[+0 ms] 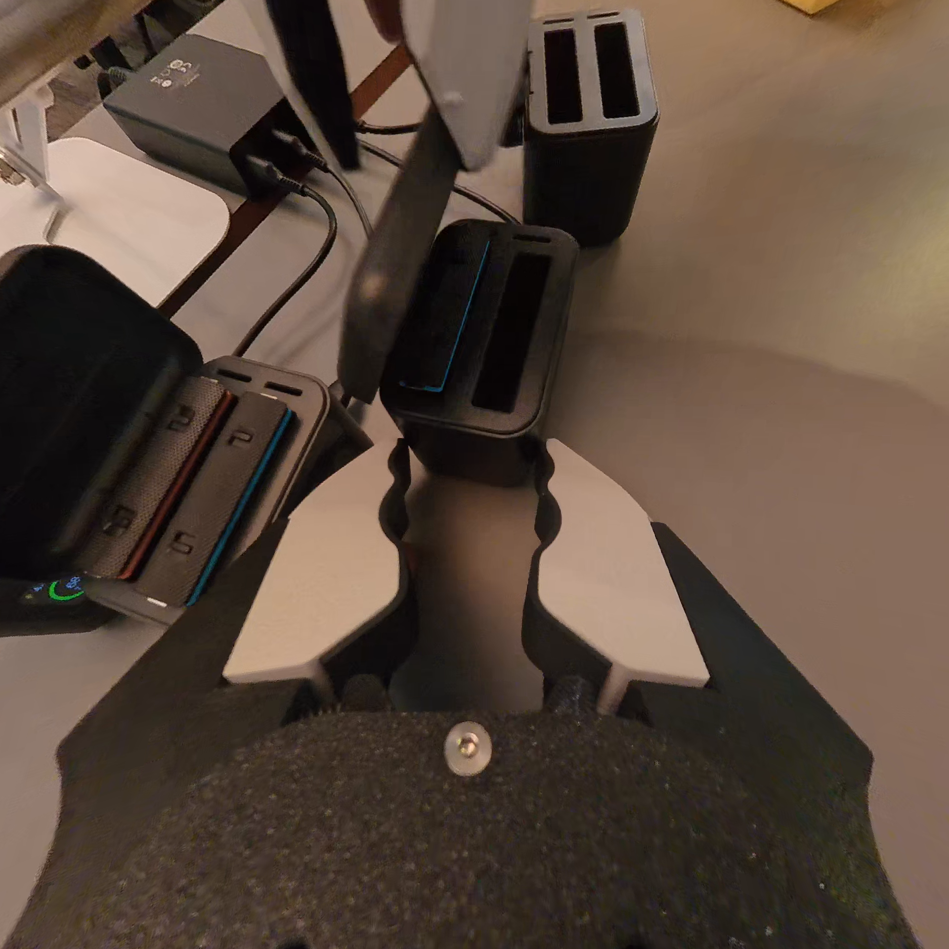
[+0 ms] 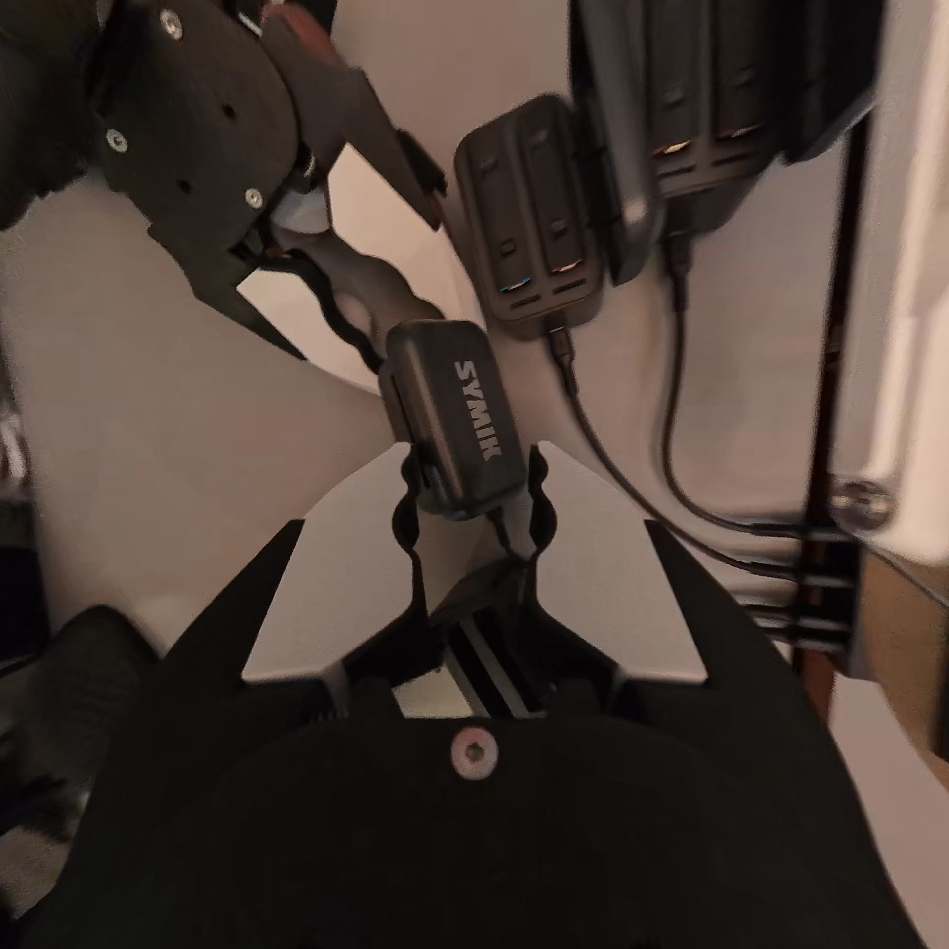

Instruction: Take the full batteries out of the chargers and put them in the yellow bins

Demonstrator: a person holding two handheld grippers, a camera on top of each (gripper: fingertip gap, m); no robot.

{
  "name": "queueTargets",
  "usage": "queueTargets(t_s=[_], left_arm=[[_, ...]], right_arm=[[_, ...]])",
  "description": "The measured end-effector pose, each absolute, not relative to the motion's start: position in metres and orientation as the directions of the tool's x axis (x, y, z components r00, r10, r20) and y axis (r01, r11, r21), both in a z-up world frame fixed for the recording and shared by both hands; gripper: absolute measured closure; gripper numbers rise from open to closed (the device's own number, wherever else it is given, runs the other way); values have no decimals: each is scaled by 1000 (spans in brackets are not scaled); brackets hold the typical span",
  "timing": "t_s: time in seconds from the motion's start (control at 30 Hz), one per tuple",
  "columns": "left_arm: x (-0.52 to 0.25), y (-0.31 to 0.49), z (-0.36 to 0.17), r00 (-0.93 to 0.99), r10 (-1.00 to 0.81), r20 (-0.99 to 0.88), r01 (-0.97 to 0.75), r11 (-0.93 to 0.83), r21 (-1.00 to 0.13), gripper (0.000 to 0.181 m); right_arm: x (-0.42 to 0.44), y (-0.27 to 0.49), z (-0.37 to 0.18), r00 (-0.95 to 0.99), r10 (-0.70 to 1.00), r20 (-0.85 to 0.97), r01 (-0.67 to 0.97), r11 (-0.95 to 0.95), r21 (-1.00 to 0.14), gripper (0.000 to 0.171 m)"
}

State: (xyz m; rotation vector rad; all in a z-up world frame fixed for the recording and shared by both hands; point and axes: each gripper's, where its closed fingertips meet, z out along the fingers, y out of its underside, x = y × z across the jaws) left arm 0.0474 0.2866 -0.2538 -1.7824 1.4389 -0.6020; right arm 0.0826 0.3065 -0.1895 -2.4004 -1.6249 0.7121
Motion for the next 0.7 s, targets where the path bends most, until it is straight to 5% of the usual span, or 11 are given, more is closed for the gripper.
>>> queueTargets(t_s=[0.03,0.3,0.7], left_arm=[[48,286,-254,247,-964,-97,-610,-77,-789,133],[52,288,-254,191,-977,-98,-624,-44,-780,134],[33,274,-240,247,-969,-15,-610,-143,-779,137]], right_arm=[[83,312,-186,305,918,-256,829,-388,-404,135],[90,335,-191,364,931,24,845,-319,-429,141],[106,334,-186,461,877,134,821,-364,-441,160]])
